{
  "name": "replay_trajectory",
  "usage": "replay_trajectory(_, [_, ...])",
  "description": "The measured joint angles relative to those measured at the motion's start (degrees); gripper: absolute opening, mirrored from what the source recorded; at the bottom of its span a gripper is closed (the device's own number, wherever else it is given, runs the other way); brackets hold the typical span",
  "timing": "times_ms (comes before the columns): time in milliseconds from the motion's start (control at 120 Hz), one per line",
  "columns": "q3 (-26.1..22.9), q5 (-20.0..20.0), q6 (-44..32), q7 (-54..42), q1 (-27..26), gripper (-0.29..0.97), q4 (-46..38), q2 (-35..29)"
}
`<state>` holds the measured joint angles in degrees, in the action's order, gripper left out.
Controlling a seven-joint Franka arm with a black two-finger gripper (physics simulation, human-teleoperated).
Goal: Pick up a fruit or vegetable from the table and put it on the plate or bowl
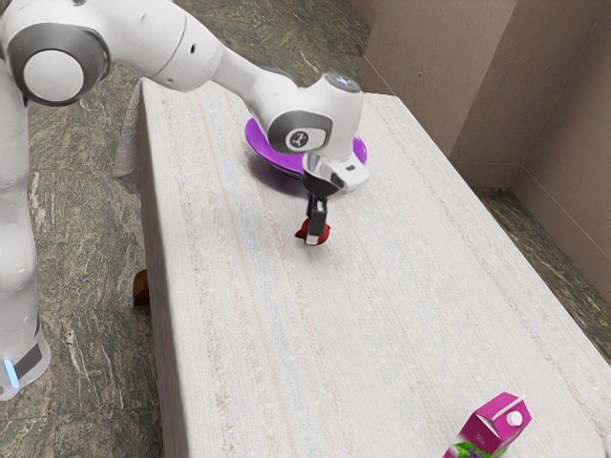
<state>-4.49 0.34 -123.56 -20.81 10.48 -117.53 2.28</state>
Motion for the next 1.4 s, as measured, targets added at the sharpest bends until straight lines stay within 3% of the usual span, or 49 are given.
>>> replay_trajectory(267, [-0.08, -0.13, -0.06, -0.09, -0.44, 0.64, 0.00, 0.35])
replay_trajectory(575, [-0.08, 0.04, -0.26, 0.12, -0.30, 0.35, 0.36, 0.58])
replay_trajectory(833, [0.43, 0.45, 1.59, 1.50, -0.64, 0.32, 1.80, -2.56])
replay_trajectory(950, [3.22, 0.77, 5.48, 2.78, -2.55, 0.33, 3.78, -7.05])
replay_trajectory(1050, [6.16, 1.25, 9.20, 4.14, -0.87, 0.33, 7.91, -8.73])
replay_trajectory(1183, [10.65, 1.73, 12.76, 5.77, 0.20, 0.35, 12.48, -8.64])
replay_trajectory(1400, [12.58, 1.51, 14.80, 7.94, 0.39, 0.33, 17.88, -3.92])
